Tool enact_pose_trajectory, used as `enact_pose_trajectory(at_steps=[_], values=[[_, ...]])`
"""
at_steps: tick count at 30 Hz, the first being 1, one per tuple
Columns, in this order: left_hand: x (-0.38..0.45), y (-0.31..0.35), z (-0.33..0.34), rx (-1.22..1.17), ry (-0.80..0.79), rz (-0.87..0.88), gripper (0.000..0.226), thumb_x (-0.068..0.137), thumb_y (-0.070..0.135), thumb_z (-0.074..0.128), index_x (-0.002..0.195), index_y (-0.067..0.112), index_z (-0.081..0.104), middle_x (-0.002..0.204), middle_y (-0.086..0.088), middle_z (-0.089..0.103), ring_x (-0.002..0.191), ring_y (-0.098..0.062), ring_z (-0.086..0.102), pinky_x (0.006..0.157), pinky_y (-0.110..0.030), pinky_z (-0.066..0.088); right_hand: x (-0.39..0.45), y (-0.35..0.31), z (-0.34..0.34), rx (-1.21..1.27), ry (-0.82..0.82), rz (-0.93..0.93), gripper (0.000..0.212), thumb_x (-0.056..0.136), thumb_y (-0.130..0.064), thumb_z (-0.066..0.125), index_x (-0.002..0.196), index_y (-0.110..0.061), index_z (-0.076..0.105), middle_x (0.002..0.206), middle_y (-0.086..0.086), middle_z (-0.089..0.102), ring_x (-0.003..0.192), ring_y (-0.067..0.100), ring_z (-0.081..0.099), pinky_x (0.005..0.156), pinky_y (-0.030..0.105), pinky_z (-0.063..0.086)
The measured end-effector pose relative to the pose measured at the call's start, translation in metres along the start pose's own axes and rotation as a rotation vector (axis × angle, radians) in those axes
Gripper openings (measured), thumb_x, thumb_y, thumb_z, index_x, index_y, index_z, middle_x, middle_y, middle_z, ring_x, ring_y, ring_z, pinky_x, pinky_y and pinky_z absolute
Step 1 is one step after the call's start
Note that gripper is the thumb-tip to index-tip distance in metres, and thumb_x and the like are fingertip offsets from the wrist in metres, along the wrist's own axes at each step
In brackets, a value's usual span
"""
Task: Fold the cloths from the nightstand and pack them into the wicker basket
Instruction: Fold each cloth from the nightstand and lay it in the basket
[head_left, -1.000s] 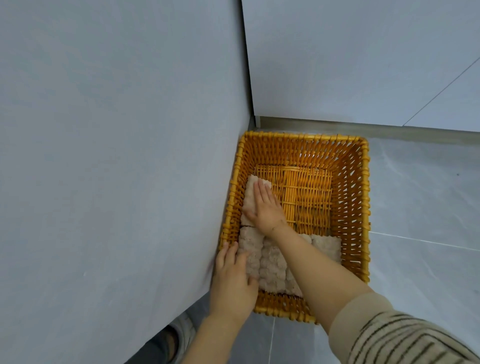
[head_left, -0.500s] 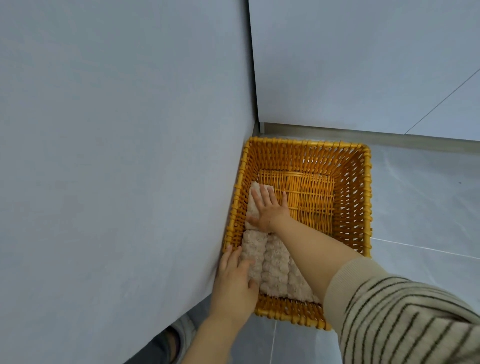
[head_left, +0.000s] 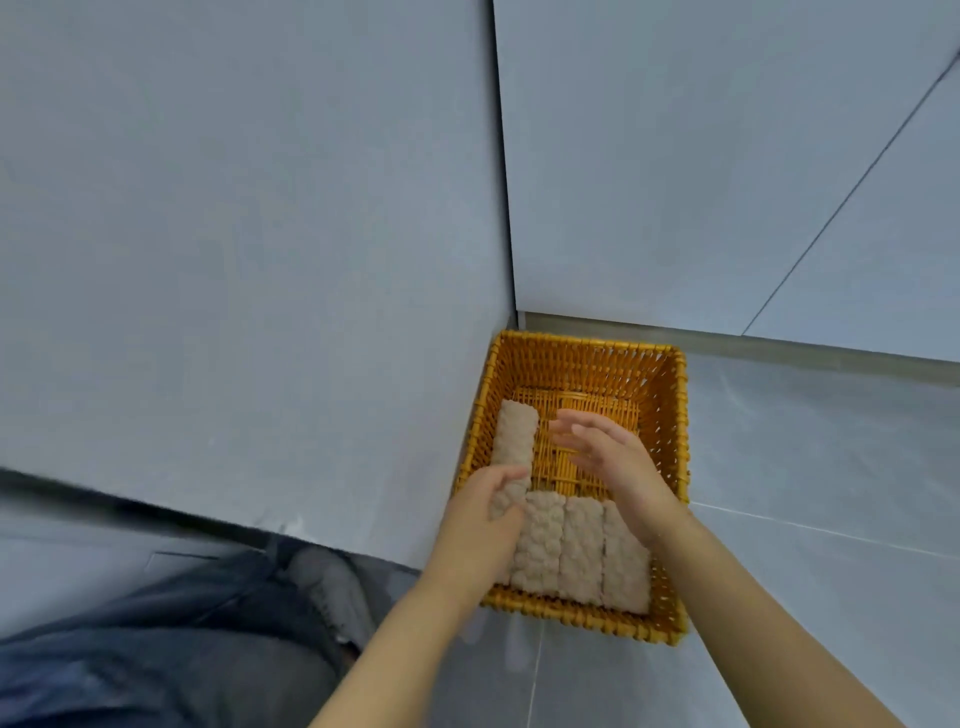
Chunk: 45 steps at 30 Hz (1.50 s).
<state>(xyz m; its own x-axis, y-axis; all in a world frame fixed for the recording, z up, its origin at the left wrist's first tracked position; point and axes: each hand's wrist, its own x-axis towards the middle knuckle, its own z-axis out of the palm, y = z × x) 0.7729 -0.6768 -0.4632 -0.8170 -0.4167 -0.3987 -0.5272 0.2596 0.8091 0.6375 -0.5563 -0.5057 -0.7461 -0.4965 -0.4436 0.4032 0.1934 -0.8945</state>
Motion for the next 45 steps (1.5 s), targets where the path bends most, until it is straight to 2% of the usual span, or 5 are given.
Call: enact_pose_trajectory(at_steps=[5,20,33,42,45], values=[[-0.055,0.030,-0.019,-0.114,0.104,0.075,0.028,0.095,0.014,0.057,0.114,0.034,0.062,0.119,0.018,0.061,0.111,0.007,0.055,0.084,-0.002,0.042,-0.074,-0.048,0.012,0.086,0.018,-0.176,0.025,0.100,-0.015,0.049,0.114,-0.022,0.069,0.114,-0.008,0.071,0.111,0.006,0.062,0.095,0.032,0.049],[-0.238,0.044,-0.149,-0.275,0.486,0.368,0.030,0.093,0.010,0.059,0.106,0.036,0.065,0.110,0.019,0.066,0.105,0.012,0.057,0.084,-0.004,0.044,-0.239,-0.136,0.142,-0.196,-0.217,-0.574,0.028,0.097,-0.012,0.052,0.106,-0.028,0.072,0.106,-0.021,0.069,0.105,-0.008,0.059,0.089,0.017,0.044],[-0.309,-0.013,-0.290,-0.357,0.942,0.326,0.028,0.093,0.012,0.061,0.108,0.034,0.067,0.107,0.019,0.067,0.102,0.010,0.059,0.080,-0.009,0.049,-0.243,-0.196,0.349,-0.352,-0.739,-0.816,0.025,0.095,-0.009,0.055,0.104,-0.026,0.072,0.107,-0.015,0.070,0.104,-0.005,0.060,0.084,0.006,0.043],[-0.320,-0.039,-0.391,-0.242,1.137,0.234,0.025,0.092,0.016,0.064,0.107,0.035,0.066,0.109,0.017,0.065,0.098,0.010,0.060,0.076,-0.002,0.045,-0.197,-0.225,0.504,-0.156,-0.780,-0.782,0.021,0.095,-0.011,0.056,0.107,-0.019,0.071,0.110,-0.008,0.069,0.099,-0.003,0.062,0.074,0.008,0.048],[-0.319,-0.046,-0.423,-0.144,1.166,0.180,0.025,0.091,0.020,0.066,0.106,0.040,0.064,0.111,0.021,0.064,0.101,0.007,0.060,0.086,-0.012,0.048,-0.177,-0.227,0.532,-0.069,-0.761,-0.729,0.020,0.094,-0.012,0.058,0.105,-0.022,0.071,0.106,-0.008,0.070,0.101,0.001,0.063,0.070,0.010,0.049]])
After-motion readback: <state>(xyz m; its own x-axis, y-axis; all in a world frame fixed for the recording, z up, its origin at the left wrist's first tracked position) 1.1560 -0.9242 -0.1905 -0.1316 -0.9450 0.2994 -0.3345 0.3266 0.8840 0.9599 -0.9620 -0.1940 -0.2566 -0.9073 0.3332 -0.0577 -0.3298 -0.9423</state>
